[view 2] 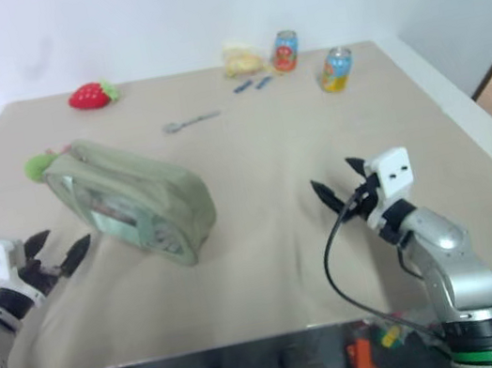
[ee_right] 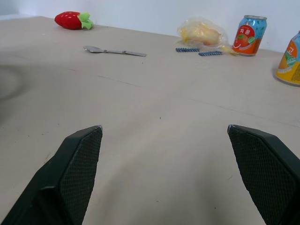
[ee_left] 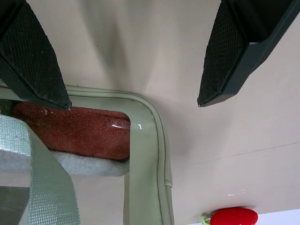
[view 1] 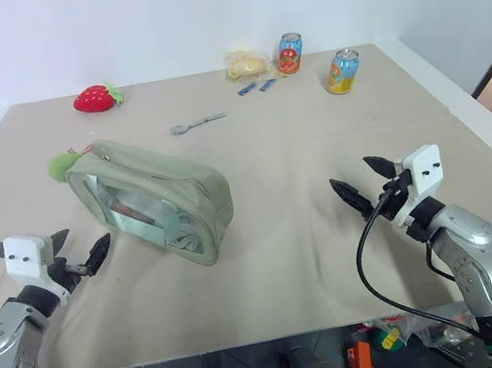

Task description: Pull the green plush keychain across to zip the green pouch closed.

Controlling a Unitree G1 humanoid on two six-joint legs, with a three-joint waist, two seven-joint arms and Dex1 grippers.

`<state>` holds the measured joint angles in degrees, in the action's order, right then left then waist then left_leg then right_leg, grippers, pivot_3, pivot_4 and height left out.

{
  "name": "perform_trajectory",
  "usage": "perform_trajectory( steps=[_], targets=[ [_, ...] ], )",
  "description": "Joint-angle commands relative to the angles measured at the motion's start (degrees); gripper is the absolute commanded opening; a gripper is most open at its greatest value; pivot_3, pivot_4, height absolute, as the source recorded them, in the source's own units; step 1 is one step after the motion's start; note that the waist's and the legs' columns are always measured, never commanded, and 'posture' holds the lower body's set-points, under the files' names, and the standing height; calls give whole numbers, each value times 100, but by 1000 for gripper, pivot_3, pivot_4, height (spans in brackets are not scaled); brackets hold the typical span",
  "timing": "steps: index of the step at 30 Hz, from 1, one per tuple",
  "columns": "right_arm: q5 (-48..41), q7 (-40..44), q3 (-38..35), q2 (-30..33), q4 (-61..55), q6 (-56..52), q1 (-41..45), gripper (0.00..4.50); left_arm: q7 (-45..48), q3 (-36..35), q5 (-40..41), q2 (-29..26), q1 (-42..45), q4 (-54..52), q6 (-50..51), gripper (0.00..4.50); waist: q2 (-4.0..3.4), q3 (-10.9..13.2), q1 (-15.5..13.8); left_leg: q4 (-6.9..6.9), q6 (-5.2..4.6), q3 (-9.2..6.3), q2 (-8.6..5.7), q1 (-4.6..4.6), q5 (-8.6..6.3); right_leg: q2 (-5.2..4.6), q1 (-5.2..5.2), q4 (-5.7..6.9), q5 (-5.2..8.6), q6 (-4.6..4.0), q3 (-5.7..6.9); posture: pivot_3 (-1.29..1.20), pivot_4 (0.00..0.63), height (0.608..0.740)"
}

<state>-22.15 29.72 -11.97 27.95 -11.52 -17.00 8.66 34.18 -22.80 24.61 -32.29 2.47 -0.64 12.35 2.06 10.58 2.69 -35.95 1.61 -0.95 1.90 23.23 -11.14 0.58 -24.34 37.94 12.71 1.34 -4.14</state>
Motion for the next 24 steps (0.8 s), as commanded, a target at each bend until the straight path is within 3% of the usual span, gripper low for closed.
perform_trajectory(
  steps=[1, 15, 24],
  targets=[
    [-55, 30, -165, 74, -75, 51, 61, 4440, 68, -83, 78, -41, -36, -251, -71, 4475, 0, 0, 0, 0, 0, 0, 0, 0, 0, 0, 0, 0, 0, 0, 0, 0, 150, 740],
    [-183, 281, -103, 134, -31, -165, 154, 4440, 720, -282, 701, -188, -269, -730, 32, 4475, 0, 0, 7, 0, 0, 1, 0, 0, 0, 0, 0, 0, 0, 0, -1, 0, 150, 740],
    [-1039, 1191, 106, 490, 90, -1171, 1238, 4440, 1715, -846, 2358, -1190, -1148, -2628, 1252, 4475, 1, 3, 16, -1, 0, 17, 18, -6, 0, 5, -7, 2, 0, -8, -5, 0, 150, 740]
  ],
)
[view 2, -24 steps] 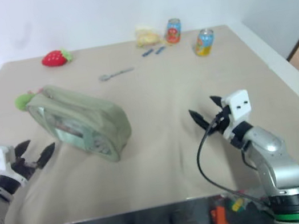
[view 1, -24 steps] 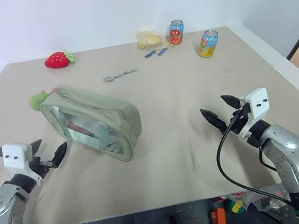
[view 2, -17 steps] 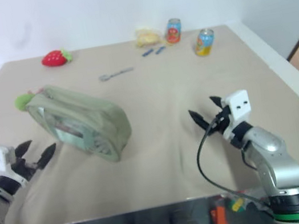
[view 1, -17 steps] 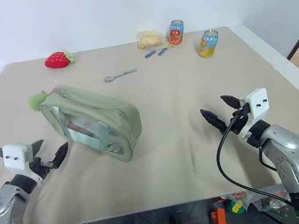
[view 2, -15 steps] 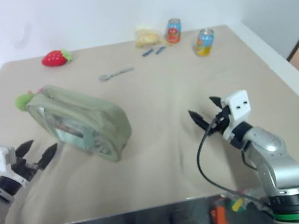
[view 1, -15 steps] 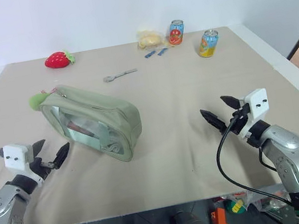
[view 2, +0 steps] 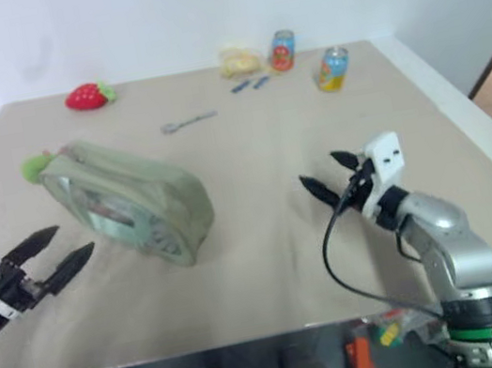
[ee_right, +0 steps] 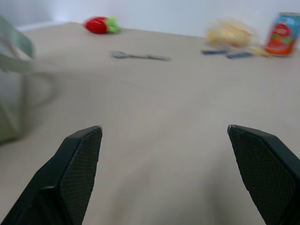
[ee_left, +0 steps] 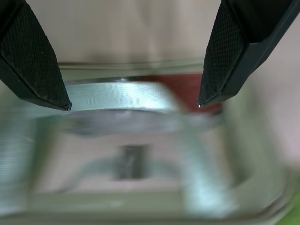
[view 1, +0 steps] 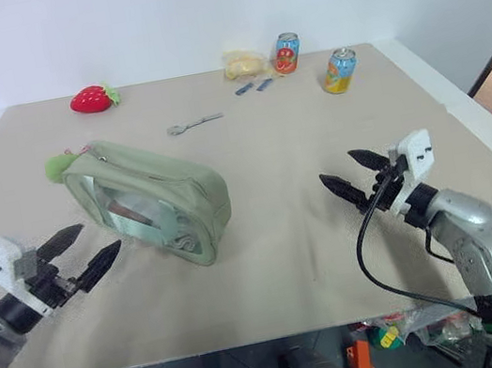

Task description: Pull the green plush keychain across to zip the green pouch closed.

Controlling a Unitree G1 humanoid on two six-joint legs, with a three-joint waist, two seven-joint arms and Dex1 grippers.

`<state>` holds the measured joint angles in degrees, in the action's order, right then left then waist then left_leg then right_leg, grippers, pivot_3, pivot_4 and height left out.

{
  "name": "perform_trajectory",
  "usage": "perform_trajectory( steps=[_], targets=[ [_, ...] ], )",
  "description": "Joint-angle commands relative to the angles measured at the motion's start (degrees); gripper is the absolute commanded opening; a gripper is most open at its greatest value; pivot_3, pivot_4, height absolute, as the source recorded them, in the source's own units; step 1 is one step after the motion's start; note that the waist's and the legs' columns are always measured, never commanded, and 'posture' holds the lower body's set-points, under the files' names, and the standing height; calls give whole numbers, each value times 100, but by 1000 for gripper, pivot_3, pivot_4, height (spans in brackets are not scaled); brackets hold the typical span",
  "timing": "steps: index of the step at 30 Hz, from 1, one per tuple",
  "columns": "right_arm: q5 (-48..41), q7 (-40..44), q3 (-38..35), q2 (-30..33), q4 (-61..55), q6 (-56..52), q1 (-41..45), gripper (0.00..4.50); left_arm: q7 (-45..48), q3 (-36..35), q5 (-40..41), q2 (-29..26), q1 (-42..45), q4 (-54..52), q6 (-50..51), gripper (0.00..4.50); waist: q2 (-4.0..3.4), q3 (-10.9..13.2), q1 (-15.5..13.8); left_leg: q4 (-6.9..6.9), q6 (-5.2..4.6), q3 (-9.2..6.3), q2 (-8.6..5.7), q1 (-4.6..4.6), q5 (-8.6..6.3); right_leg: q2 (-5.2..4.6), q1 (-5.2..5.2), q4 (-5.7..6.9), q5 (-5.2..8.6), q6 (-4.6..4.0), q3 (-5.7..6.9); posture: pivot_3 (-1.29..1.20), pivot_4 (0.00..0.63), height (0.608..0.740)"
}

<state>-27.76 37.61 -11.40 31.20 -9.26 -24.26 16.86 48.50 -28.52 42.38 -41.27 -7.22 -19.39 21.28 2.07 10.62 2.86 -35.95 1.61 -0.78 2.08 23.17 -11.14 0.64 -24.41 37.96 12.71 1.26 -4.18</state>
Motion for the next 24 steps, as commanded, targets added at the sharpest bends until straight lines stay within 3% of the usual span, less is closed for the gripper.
perform_trajectory(
  steps=[1, 4, 10, 24],
  targets=[
    [-629, 639, 243, 218, -189, -695, 729, 4440, 349, -314, 774, -404, -251, -1023, 487, 4475, 0, 1, -1, -1, 0, 0, 1, -1, 0, 1, 0, 0, 0, -1, 1, 0, 150, 740],
    [-790, 1343, 913, 250, -90, -1154, 1648, 4440, 418, -241, 1098, -544, -426, -1577, 713, 4475, -8, 7, 43, -3, 0, 13, 5, -3, 0, 3, -4, 0, 1, -2, -6, 0, 150, 740],
    [-576, 2025, 1649, 19, 465, -1165, 2597, 4440, 286, 144, 1022, -427, -353, -1768, 710, 4475, -5, 4, 15, 5, -3, 11, 15, -6, -2, 12, -6, 0, 1, -12, 5, 0, 150, 740],
    [130, 2276, 2132, -980, 1811, -539, 3315, 4440, 268, 621, 811, -366, -4, -1748, 664, 4475, -5, 4, -4, 4, 2, 25, 23, 23, -6, 19, -51, 13, -6, -19, -4, 0, 150, 740]
  ],
)
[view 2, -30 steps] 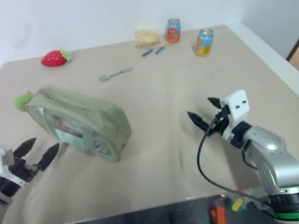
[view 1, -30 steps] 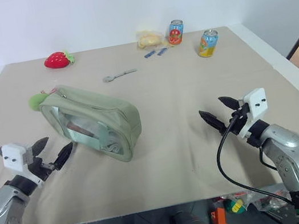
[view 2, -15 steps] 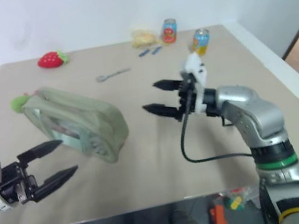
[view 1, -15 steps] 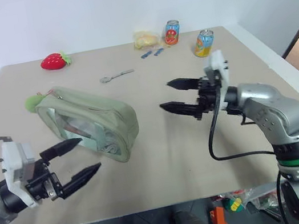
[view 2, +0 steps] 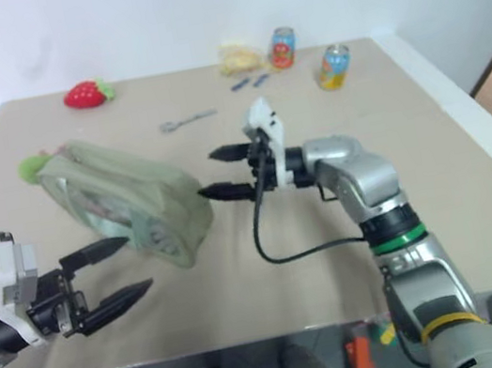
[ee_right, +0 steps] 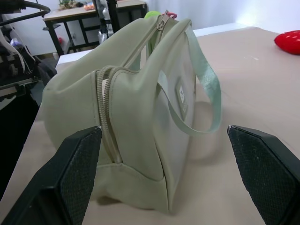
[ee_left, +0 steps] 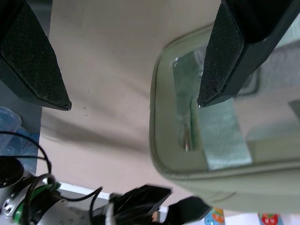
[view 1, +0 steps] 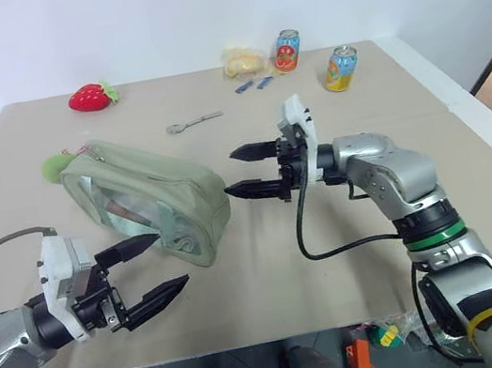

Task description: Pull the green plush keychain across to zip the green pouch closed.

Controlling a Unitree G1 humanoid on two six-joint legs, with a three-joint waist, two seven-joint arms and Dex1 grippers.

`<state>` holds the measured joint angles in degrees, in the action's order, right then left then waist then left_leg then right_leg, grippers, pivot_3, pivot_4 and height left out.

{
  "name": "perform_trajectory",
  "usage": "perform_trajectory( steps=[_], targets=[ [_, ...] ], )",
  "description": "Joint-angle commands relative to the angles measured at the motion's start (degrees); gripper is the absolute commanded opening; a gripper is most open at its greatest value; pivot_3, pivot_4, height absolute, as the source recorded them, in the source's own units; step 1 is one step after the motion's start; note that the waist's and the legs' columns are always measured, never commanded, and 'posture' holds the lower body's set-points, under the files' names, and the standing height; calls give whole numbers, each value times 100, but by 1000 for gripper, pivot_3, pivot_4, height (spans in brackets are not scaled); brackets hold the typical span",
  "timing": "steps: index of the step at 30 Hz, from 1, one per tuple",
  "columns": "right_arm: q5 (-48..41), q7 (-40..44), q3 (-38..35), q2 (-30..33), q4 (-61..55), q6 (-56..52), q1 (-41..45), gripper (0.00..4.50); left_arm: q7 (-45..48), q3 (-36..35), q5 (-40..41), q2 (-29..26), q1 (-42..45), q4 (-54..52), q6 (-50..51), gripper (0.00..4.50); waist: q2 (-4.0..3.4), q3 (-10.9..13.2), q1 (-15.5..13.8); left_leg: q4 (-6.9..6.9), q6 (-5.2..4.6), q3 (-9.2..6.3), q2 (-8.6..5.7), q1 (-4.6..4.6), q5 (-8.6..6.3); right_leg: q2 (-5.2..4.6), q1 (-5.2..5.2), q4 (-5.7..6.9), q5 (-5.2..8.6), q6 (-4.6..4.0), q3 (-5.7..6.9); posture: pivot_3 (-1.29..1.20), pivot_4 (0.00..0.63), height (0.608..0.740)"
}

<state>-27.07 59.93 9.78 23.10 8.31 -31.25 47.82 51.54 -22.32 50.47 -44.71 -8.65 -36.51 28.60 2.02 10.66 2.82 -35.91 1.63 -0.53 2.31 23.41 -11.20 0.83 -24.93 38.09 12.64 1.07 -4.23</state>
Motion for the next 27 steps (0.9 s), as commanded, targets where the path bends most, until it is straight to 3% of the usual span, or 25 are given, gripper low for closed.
perform_trajectory(
  steps=[1, 3, 7, 15, 22, 27],
  targets=[
    [75, 35, 15, -245, 91, 154, 246, 4440, -39, 23, -13, -16, 171, -28, -64, 4475, 0, 0, 1, 0, 0, 0, 3, 0, 0, 3, 0, 0, -2, -2, 0, 0, 150, 740],
    [111, 16, 21, -369, 168, 167, 294, 4199, -38, 60, -57, -4, 221, -3, -64, 4497, 0, 0, 5, -1, 0, 3, 11, -1, 0, 10, -1, 0, -4, -5, 0, 0, 150, 740],
    [148, 19, 30, -502, 209, 115, 337, 2978, -73, 105, -111, 16, 309, 76, -67, 4500, 0, 0, 1, 0, 0, 5, 23, -1, 0, 21, -6, 0, -8, -11, 0, 0, 150, 740],
    [226, -40, 37, -683, 257, 74, 398, 154, -168, 313, -233, 107, 568, 195, -66, 4500, 0, 0, 2, 0, 0, 5, 34, -1, 0, 35, -10, 3, -12, -20, 0, 0, 150, 740],
    [223, -28, -19, -702, 197, 36, 452, 36, -179, 411, -275, 174, 713, 308, -79, 4500, 0, 0, 3, 1, 0, 5, 38, -1, 0, 42, -12, 5, -17, -18, -2, 0, 150, 740],
    [167, 316, -199, -280, 168, 87, 613, 36, -128, 492, -314, 192, 719, 332, -90, 4500, -1, 1, 0, 1, 0, 5, 39, 1, 0, 42, -14, 5, -19, -15, -2, 0, 150, 740]
  ],
)
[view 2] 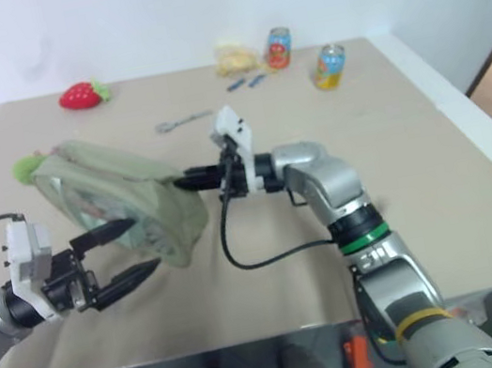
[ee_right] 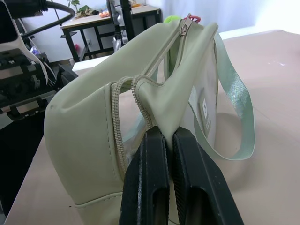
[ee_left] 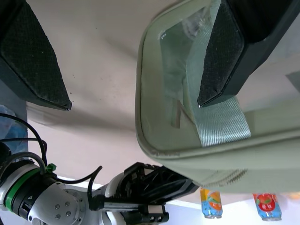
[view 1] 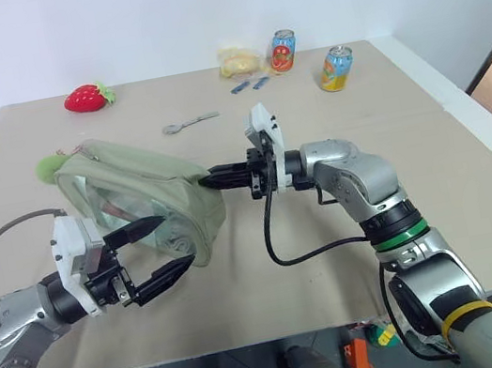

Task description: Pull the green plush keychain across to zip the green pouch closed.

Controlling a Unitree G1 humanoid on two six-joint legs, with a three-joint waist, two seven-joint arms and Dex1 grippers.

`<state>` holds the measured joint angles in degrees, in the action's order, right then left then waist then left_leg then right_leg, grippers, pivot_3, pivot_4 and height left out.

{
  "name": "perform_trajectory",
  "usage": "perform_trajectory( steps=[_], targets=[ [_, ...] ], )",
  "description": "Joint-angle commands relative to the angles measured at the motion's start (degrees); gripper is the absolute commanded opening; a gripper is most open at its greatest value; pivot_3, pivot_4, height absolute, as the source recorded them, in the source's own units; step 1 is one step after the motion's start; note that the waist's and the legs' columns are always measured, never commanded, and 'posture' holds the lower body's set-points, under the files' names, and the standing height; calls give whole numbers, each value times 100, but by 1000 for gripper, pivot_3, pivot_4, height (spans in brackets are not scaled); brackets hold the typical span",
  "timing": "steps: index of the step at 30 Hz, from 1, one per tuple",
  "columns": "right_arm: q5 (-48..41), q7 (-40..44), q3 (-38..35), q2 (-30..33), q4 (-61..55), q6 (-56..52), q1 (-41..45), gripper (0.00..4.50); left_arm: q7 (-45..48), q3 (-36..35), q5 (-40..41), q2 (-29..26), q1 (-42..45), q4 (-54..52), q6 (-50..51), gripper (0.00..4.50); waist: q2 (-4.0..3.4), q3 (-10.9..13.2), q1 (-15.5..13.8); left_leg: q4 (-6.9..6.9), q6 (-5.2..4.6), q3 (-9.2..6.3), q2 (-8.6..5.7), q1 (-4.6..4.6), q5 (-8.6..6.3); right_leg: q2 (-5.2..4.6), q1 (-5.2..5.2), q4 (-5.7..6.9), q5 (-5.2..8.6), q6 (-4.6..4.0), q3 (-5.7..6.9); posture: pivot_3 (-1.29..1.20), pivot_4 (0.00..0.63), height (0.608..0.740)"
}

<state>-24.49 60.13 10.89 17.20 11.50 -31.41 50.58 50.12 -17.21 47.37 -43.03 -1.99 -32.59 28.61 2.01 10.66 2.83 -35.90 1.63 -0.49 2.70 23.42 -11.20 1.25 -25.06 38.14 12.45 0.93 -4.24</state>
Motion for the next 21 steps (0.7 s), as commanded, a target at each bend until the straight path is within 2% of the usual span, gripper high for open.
perform_trajectory(
  steps=[1, 3, 7, 12, 18, 21],
  targets=[
    [8, 605, -333, 598, 65, 340, 443, 36, 14, 1, -10, 30, 71, -52, -91, 4500, -2, 1, -11, 0, 0, 1, 0, 2, 0, -1, -2, 0, 0, 0, 0, 0, 150, 740],
    [258, 1121, -336, 1086, 630, 945, 646, 36, 21, 40, -21, 40, 93, -48, -91, 4500, -3, 2, -34, -3, 0, 0, -5, 10, 0, -4, -4, -1, 3, -4, 0, 0, 150, 740],
    [736, 1696, -242, 1591, 1951, 2089, 1079, 36, 51, 99, -61, 61, 122, -20, -114, 4500, 0, 1, -11, -9, 0, 12, -10, 9, 0, -14, 0, -8, 6, -8, -2, 0, 150, 740],
    [1176, 2044, -294, 1739, 3394, 3158, 1554, 36, 89, 205, -156, 114, 261, 67, -141, 4500, 0, 1, 26, -1, 0, 19, -2, -2, 0, 1, -4, -4, -2, -8, -13, 0, 150, 740],
    [1041, 1918, -714, 1620, 3761, 3475, 1722, 1959, 109, 340, -232, 186, 417, 146, -160, 4500, -1, 2, 46, 6, -1, 16, 6, -6, 0, 15, -4, 2, -13, 0, -18, 0, 150, 740],
    [733, 1704, -1073, 1692, 3180, 2833, 1685, 3054, 149, 377, -242, 179, 463, 183, -165, 4500, -2, 3, 45, 6, -1, 16, 6, -5, -1, 13, -4, 2, -14, 0, -19, 0, 150, 740]
  ],
)
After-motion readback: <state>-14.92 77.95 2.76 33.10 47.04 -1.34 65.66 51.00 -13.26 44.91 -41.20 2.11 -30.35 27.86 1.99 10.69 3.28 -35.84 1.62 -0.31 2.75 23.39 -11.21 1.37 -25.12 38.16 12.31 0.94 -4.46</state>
